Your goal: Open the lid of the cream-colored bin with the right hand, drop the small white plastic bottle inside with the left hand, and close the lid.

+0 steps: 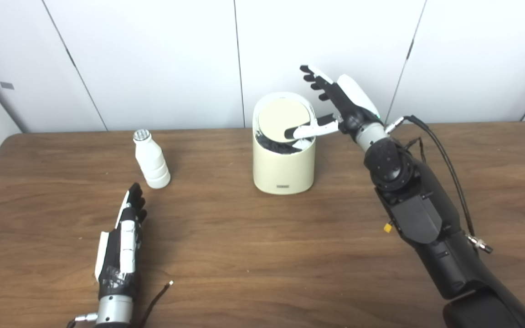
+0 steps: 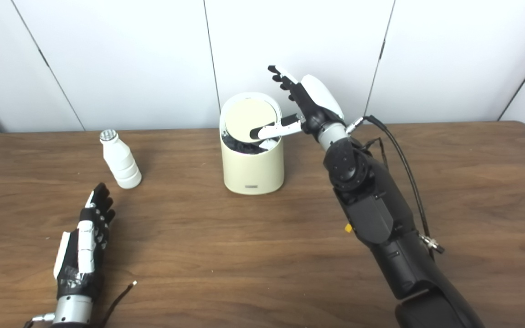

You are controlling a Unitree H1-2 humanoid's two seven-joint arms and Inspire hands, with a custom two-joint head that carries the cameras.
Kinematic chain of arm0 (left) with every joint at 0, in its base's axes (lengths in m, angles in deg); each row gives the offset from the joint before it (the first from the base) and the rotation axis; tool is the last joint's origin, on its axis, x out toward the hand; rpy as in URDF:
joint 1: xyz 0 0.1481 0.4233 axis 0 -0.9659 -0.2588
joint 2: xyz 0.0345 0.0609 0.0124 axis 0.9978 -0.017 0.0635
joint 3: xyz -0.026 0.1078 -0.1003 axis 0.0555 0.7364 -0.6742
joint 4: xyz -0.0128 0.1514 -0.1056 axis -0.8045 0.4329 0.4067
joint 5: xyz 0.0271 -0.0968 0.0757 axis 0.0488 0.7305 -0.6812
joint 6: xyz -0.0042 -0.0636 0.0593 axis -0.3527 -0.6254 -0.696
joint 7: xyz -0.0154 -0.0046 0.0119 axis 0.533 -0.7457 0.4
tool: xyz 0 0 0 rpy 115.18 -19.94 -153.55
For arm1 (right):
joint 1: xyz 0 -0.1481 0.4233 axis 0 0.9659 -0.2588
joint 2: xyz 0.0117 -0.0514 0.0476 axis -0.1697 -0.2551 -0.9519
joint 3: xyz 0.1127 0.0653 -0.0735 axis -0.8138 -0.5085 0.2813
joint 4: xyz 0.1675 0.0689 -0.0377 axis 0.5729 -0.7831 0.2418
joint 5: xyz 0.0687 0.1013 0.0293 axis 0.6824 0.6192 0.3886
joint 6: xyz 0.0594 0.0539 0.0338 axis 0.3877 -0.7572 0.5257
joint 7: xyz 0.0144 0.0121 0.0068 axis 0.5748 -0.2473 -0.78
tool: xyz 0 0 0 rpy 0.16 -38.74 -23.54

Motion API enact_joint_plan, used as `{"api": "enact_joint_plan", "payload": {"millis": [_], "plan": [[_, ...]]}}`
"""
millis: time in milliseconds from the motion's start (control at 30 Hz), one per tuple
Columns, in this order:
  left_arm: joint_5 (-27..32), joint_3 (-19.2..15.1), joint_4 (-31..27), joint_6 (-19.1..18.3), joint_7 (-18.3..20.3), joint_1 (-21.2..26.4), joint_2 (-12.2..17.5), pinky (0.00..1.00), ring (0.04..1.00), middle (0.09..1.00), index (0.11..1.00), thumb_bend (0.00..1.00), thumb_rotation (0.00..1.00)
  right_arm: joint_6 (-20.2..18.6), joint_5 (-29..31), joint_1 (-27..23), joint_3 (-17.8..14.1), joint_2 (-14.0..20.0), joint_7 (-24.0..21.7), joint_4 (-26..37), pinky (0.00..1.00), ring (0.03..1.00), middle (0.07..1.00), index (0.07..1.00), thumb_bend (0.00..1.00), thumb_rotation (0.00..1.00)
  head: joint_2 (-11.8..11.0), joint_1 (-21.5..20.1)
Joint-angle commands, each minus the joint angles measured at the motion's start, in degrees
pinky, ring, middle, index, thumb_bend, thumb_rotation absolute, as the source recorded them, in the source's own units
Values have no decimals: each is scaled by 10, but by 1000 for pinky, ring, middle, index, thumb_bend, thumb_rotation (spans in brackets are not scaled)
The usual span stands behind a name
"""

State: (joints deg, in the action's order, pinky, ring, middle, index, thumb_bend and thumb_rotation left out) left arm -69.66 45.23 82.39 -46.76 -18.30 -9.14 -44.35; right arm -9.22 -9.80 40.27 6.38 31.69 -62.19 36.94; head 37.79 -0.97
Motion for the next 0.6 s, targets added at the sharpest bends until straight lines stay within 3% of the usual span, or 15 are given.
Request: {"api": "enact_joint_plan", "payload": {"millis": [0,300,567], "plan": [[-3,15,9,17,-1,-7,-19,1000,1000,1000,1000,565,1000,25,-12,-24,5,4,13,7,843,882,894,921,946,272,0,0],[-3,15,7,11,-4,-6,-22,1000,1000,1000,1000,577,1000,28,-29,-21,15,4,20,9,930,913,918,928,944,200,3,4],[-7,16,1,10,-5,-8,-25,1000,1000,1000,1000,568,1000,28,-27,-16,16,6,19,9,938,914,920,930,927,175,3,5]]}}
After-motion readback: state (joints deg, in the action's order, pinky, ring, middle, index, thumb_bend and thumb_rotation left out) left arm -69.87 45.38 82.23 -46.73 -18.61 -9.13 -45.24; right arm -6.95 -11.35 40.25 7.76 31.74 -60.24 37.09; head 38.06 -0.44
